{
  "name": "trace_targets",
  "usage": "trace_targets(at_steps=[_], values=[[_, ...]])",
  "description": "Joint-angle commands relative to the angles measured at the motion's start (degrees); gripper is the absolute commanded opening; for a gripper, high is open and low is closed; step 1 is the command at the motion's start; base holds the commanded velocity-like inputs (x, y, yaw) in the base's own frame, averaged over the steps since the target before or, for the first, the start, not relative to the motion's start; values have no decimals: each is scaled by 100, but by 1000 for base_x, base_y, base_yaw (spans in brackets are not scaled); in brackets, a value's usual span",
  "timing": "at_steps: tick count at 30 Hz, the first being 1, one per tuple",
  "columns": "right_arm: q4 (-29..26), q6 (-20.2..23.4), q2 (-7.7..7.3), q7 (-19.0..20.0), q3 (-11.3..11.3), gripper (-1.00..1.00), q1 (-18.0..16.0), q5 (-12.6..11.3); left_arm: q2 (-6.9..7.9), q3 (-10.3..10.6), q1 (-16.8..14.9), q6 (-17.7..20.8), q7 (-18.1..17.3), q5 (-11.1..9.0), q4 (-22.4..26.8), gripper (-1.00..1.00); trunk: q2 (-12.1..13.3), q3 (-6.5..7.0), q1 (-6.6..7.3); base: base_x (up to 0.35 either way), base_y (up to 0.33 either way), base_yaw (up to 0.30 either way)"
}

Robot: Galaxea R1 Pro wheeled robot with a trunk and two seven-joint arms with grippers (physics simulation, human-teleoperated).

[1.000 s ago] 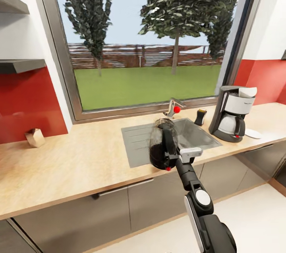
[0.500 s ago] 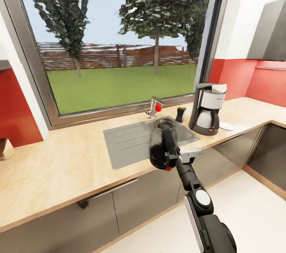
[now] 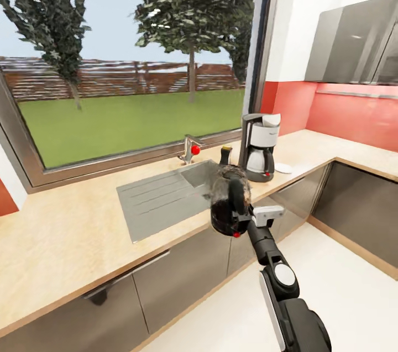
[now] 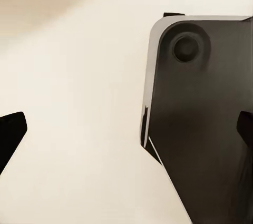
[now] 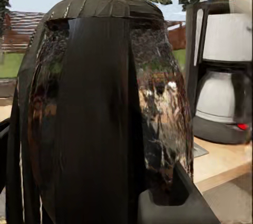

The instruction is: Set up a coffee station on the kitchen countertop: keep the coffee maker on the countertop, move the bottle of coffee from the kitchen shelf to the counter next to the coffee maker, place a paper coffee filter on top of the coffee maker, put the saucer next to the coffee maker with the coffee cup on the saucer, and place the electric kettle next to the coffee maker.

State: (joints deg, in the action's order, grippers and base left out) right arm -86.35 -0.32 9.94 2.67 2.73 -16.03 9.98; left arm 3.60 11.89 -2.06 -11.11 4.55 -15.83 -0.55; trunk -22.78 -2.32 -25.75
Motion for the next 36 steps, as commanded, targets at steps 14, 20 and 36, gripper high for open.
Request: trace_targets(at_steps=[14,20,36], values=[[-75,-21,6,23,-879,-100,-6,48,-17,68,-5,-22,11,-35,-7,100,-14,-13,-3,0,0,-286],[-75,-29,6,23,-871,-100,-6,48,-9,68,-5,-22,11,-35,-7,100,-14,-13,-3,0,0,-290],[-75,-29,6,23,-864,-100,-6,48,4,59,-5,-31,7,-32,-7,100,-14,-13,-3,0,0,-300]])
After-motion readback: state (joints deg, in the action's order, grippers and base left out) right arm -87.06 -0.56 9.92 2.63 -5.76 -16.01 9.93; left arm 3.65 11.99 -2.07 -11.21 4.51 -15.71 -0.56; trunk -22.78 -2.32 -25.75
